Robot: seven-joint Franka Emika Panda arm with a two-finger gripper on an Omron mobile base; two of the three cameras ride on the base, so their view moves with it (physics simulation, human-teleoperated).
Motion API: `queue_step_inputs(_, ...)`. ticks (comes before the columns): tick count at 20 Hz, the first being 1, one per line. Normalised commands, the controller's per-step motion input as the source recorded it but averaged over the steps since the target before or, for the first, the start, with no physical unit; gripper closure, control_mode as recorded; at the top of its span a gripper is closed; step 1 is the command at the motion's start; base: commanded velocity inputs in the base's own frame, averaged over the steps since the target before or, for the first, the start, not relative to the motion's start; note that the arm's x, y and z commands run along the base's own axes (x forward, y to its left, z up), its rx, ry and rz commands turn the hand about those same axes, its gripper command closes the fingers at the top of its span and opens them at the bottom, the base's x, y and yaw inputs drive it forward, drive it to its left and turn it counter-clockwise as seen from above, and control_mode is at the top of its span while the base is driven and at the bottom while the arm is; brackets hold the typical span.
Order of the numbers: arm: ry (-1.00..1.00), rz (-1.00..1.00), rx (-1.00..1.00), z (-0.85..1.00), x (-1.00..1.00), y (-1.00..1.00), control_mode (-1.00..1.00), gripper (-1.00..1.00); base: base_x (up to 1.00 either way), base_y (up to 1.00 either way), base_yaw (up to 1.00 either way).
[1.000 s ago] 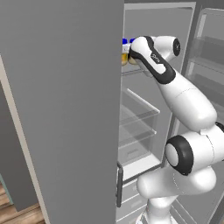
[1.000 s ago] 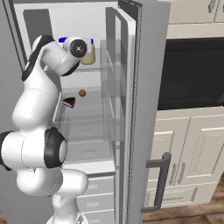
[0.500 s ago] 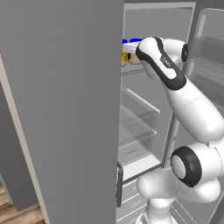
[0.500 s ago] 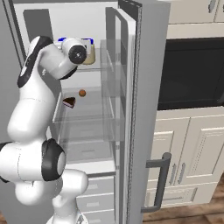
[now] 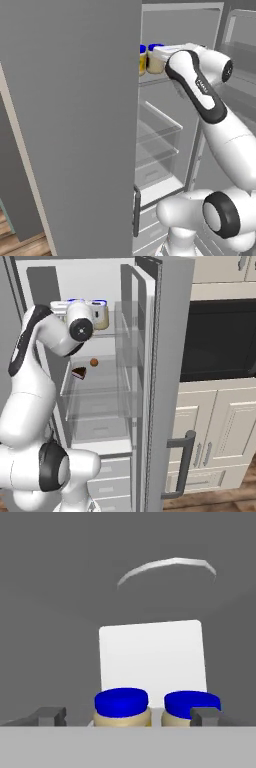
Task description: Place the mayonnaise and mayonnaise from the counter to the top shelf of the fridge. If the existing items in the fridge are on the top shelf, move them to other shelves.
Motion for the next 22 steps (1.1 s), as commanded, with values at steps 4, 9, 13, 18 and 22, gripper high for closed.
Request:
queue_step_inputs(4,-0.12,-0.21,0.00,0.34,-1.00,-0.01,-1.00,-1.00,0.00,0.00,0.00)
queue_step_inputs(9,-0.13,-0.21,0.00,0.28,-1.00,-0.14,-1.00,-1.00,0.00,0.00,0.00)
queue_step_inputs(13,-0.13,-0.19,0.00,0.10,-1.00,-0.47,-1.00,-1.00,0.00,0.00,0.00)
queue_step_inputs(18,-0.14,-0.09,-0.06,0.00,-1.00,-0.73,-1.00,-1.00,0.00,0.00,0.00)
queue_step_inputs(22,-0.20,0.15,-0.05,0.02,-1.00,-0.44,-1.00,-1.00,0.00,0.00,0.00)
